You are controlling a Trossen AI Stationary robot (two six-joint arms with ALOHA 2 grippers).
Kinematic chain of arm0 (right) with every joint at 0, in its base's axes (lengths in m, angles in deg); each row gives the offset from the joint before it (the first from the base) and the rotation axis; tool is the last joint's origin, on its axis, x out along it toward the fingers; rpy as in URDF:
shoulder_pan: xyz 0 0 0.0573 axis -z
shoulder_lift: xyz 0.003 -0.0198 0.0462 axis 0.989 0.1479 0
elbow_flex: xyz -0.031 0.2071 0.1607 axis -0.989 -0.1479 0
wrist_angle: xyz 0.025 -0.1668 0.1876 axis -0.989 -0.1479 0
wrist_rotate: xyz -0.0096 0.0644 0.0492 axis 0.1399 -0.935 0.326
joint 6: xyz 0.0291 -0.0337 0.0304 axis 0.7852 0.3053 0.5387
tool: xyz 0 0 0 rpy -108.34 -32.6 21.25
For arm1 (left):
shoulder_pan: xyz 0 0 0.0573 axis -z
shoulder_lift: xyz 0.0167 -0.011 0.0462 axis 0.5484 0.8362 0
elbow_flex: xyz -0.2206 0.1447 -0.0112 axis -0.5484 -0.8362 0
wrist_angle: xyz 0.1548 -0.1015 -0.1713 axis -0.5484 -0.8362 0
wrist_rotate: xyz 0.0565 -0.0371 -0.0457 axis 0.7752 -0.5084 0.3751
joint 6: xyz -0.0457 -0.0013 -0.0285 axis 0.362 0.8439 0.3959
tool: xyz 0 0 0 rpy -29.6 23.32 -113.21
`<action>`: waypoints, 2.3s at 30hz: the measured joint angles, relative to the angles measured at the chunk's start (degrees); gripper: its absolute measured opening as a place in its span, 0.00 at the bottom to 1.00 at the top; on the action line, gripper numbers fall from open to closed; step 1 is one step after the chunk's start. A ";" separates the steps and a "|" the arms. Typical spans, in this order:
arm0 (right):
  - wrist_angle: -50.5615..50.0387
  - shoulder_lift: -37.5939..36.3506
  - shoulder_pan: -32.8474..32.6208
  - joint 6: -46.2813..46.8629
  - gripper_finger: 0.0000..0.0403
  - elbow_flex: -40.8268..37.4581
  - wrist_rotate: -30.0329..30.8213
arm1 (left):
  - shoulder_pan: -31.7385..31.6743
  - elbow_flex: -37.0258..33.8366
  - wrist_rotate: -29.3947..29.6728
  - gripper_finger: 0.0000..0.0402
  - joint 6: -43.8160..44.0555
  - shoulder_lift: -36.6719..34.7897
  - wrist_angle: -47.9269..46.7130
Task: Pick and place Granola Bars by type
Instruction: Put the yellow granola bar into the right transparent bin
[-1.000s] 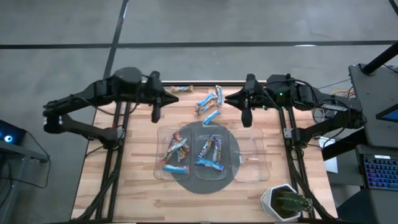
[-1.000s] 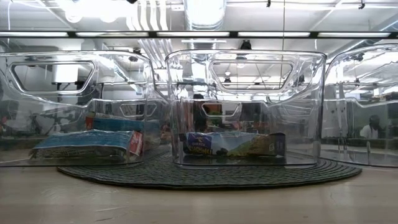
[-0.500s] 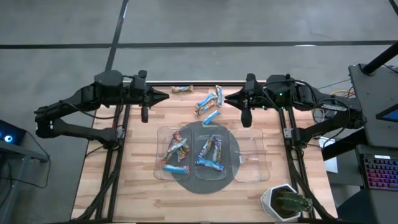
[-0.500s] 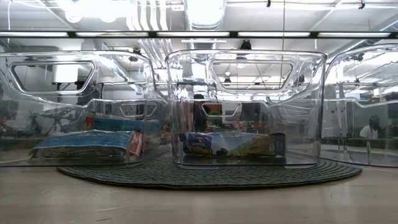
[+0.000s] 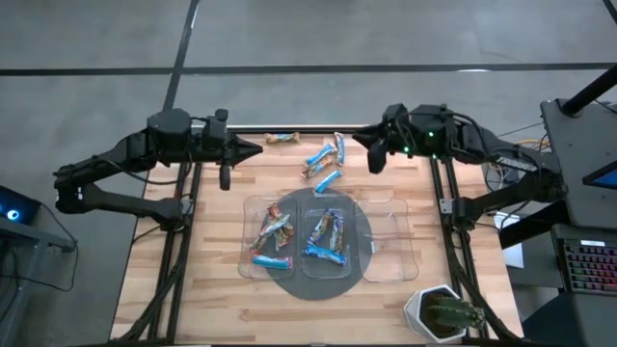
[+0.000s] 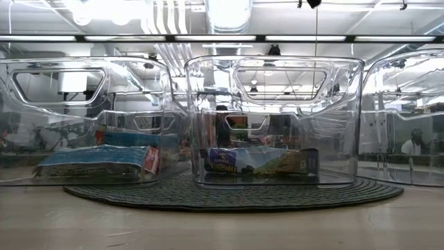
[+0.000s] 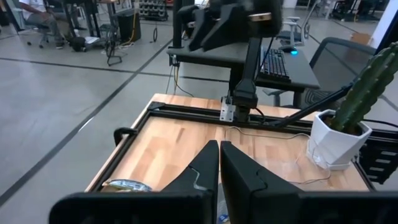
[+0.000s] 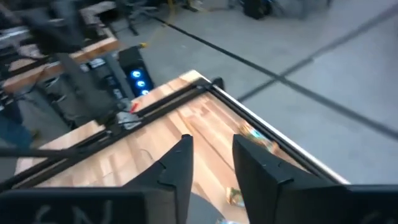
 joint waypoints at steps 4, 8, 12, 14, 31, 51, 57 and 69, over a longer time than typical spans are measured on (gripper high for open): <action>-1.09 0.71 3.17 3.92 0.37 0.02 -0.05 | 0.00 -0.01 0.00 0.00 0.53 0.00 0.00; -0.95 2.08 5.46 5.88 0.46 0.04 -3.13 | 0.00 -0.01 0.00 0.00 0.59 0.02 0.00; -0.28 4.06 7.08 10.17 0.53 0.04 -5.05 | 0.00 -0.01 0.00 0.00 0.61 0.02 0.00; -0.30 5.16 8.09 12.71 0.56 0.18 -6.61 | 0.00 -0.01 0.00 0.00 0.63 0.02 0.00; -11.77 23.84 11.59 7.49 0.68 20.70 -13.77 | 0.00 -0.01 0.00 0.00 0.67 0.00 -0.20; -39.83 43.37 12.08 -44.76 0.65 49.57 -21.14 | 0.00 -0.01 -0.02 0.00 0.65 -0.37 -4.28; -39.94 43.58 11.99 -51.16 0.64 48.49 -21.11 | 0.00 -0.01 -0.02 0.00 0.50 -0.48 -4.26; -38.87 43.59 11.95 -46.00 0.63 48.19 -21.20 | 0.02 -0.01 0.00 0.00 -0.79 -0.48 -4.17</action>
